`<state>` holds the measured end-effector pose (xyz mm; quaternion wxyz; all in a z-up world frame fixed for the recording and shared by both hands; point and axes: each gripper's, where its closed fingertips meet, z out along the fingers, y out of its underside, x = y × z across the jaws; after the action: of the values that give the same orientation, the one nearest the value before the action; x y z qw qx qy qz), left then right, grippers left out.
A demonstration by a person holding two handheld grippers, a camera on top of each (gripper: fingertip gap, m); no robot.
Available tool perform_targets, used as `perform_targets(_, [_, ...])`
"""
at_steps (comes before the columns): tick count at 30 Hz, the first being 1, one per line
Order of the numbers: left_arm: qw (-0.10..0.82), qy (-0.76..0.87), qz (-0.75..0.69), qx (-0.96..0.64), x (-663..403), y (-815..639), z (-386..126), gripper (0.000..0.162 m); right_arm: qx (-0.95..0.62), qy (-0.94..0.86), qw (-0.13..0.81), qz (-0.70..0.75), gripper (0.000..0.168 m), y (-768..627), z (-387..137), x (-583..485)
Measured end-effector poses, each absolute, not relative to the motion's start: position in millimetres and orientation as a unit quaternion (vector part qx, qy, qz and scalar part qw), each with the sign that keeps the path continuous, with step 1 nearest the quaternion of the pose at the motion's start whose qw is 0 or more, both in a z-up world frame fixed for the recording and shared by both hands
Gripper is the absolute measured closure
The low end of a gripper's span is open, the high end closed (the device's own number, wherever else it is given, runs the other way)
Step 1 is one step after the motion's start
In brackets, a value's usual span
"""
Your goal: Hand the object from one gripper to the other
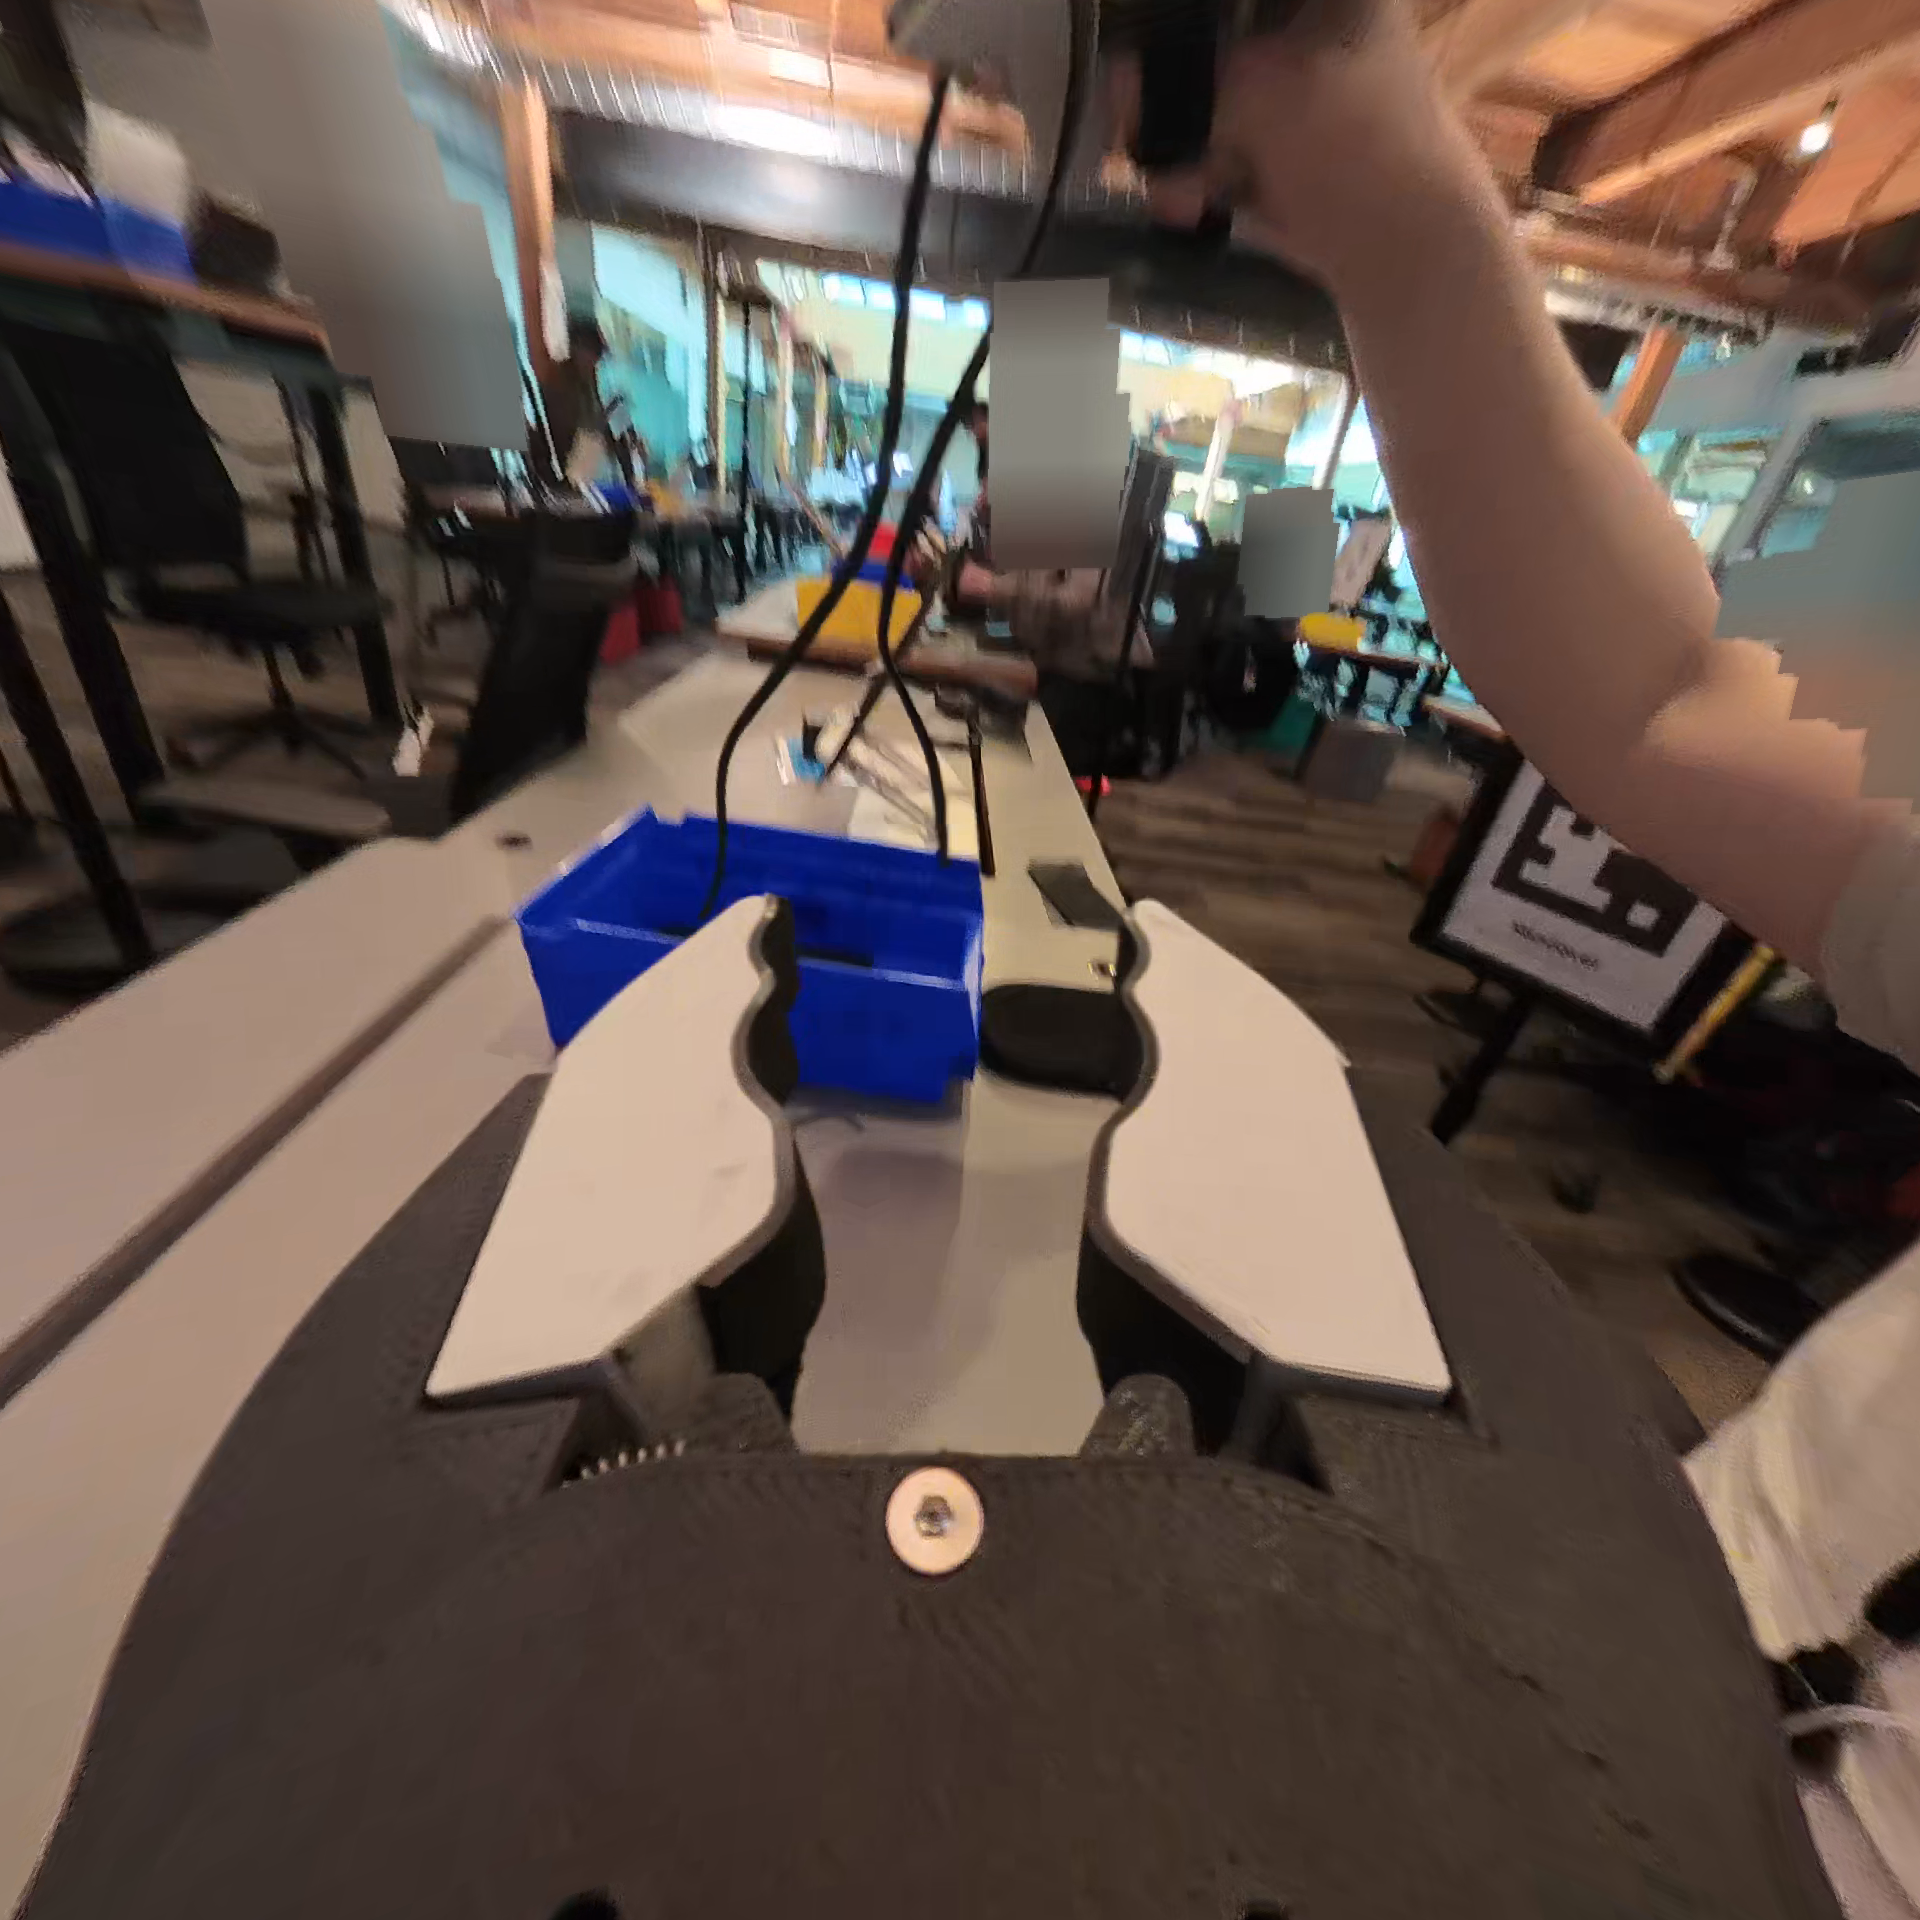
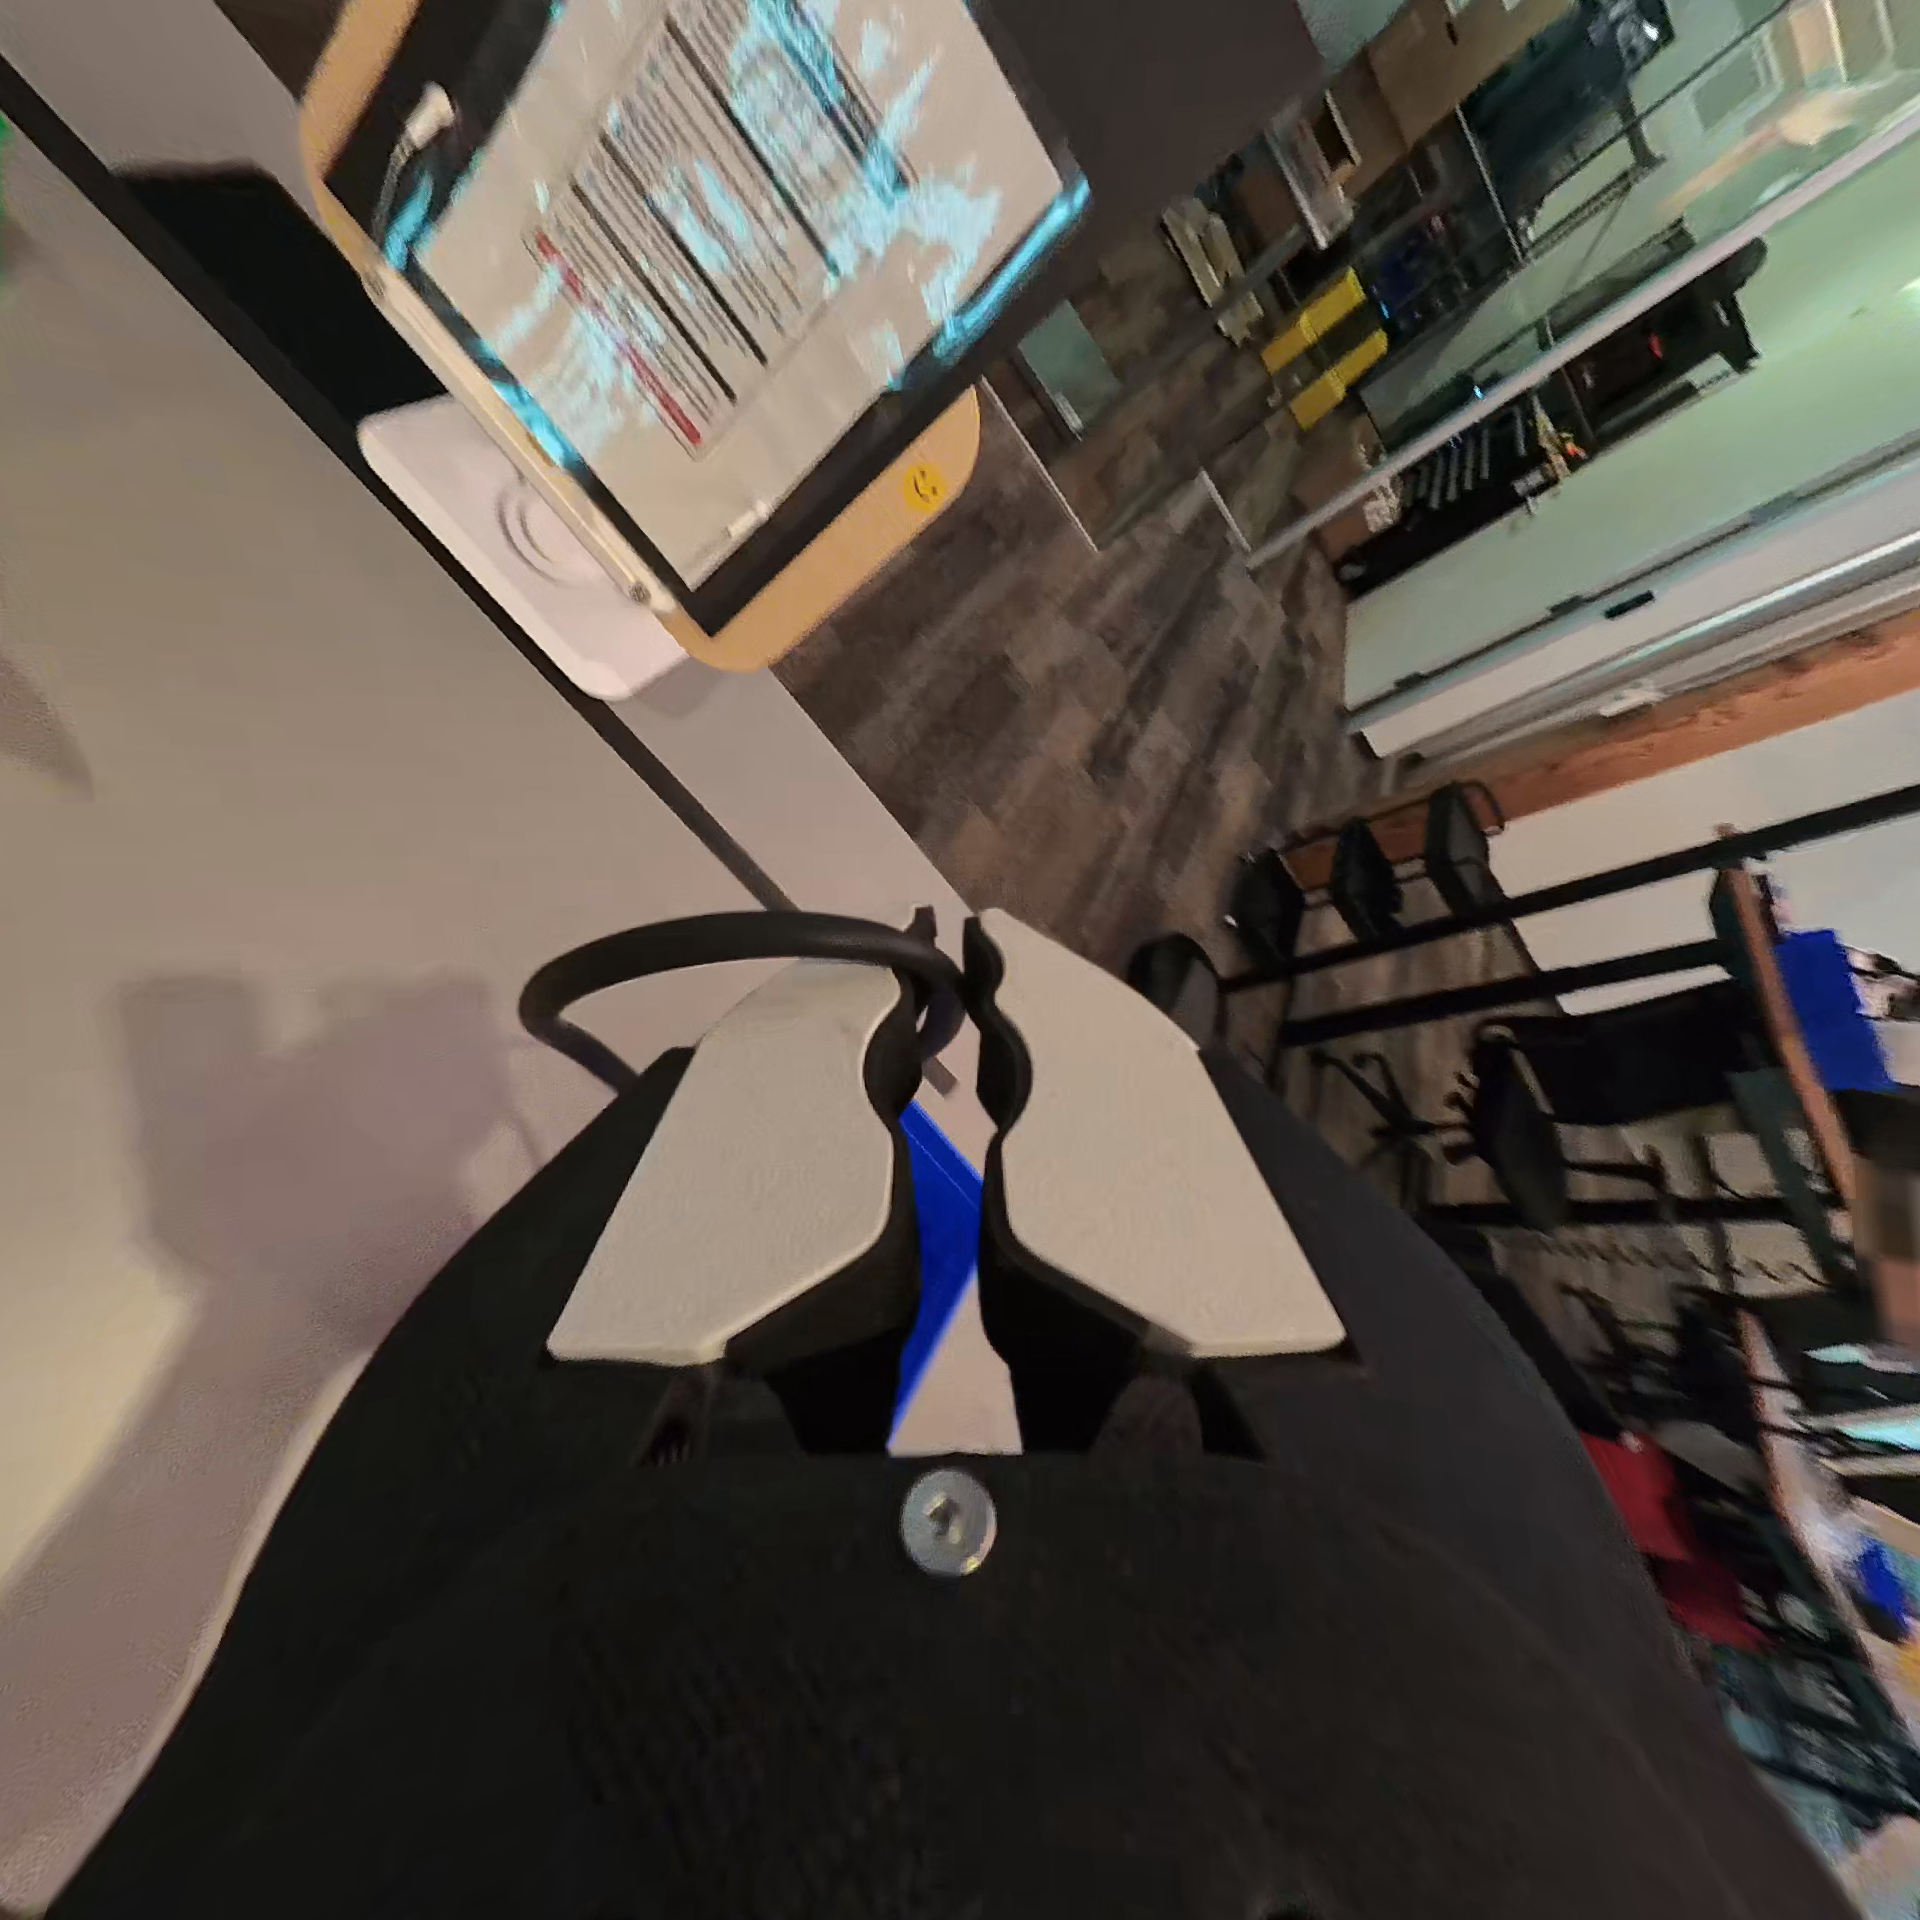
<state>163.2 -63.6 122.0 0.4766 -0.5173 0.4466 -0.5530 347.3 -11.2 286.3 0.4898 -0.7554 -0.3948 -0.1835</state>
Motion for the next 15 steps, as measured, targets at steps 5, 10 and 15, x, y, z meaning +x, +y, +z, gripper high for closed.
perform_targets(5, [0.557,0.432,-0.488,-0.514,171.2,-71.8,144.4,0.084,-0.748,-0.406,0.452,-0.267,0.162,-35.7,298.2,355.8])
perform_targets(10, [0.59,0.454,-0.433,-0.508,225.9,-88.4,165.0,0.069,-0.747,-0.41,0.445,-0.275,0.162,-54.8,307.2,343.1])
perform_targets(15, [0.546,0.505,-0.433,-0.51,291.7,-106.8,174.3,0.055,-0.746,-0.425,0.457,-0.232,0.162,-76.6,315.6,313.7])
